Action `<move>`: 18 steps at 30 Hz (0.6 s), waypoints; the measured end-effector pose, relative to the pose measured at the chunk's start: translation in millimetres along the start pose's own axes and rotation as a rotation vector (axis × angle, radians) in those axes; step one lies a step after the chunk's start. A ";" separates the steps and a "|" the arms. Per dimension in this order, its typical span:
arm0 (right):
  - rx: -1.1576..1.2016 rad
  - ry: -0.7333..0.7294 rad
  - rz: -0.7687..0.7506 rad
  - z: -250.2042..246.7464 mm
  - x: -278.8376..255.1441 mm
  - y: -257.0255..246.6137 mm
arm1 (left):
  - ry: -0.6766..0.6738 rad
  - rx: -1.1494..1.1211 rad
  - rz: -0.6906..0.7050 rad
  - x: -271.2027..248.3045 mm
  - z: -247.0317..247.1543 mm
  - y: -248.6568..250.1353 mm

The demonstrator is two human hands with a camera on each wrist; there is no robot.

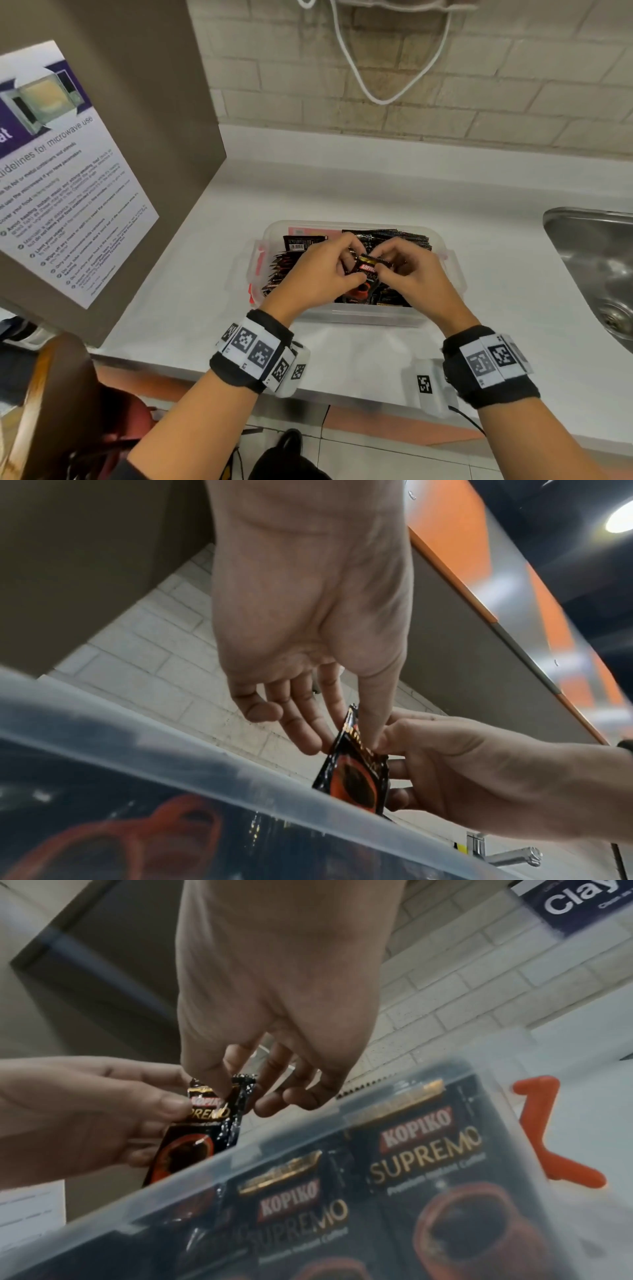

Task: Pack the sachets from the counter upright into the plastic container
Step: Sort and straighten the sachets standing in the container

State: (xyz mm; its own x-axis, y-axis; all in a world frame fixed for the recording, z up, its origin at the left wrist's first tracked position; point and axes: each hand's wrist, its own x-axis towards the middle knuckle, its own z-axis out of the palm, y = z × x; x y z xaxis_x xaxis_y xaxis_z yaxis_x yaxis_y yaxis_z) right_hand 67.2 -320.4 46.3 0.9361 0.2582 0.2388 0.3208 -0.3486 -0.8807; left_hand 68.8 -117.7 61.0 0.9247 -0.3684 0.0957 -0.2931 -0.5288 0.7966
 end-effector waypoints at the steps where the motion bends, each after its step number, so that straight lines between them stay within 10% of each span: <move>1: -0.017 -0.024 -0.001 1.5 -1.0 0.5 | 0.004 -0.005 0.001 -1.1 0.4 -0.2; 11: -0.421 0.026 -0.070 -0.6 -13.6 8.4 | -0.077 0.237 -0.084 -0.4 13.7 -7.5; 18: -0.788 -0.303 0.029 -9.4 -23.6 29.0 | -0.158 0.357 -0.144 8.1 12.0 -7.5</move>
State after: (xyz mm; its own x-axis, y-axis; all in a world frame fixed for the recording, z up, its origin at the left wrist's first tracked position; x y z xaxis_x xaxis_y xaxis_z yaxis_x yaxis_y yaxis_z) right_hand 55.8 -345.1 18.9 0.9024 0.4308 0.0012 0.4092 -0.8564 -0.3148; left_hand 75.6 -125.8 48.6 0.9217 -0.3700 -0.1165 -0.2555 -0.8050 0.5355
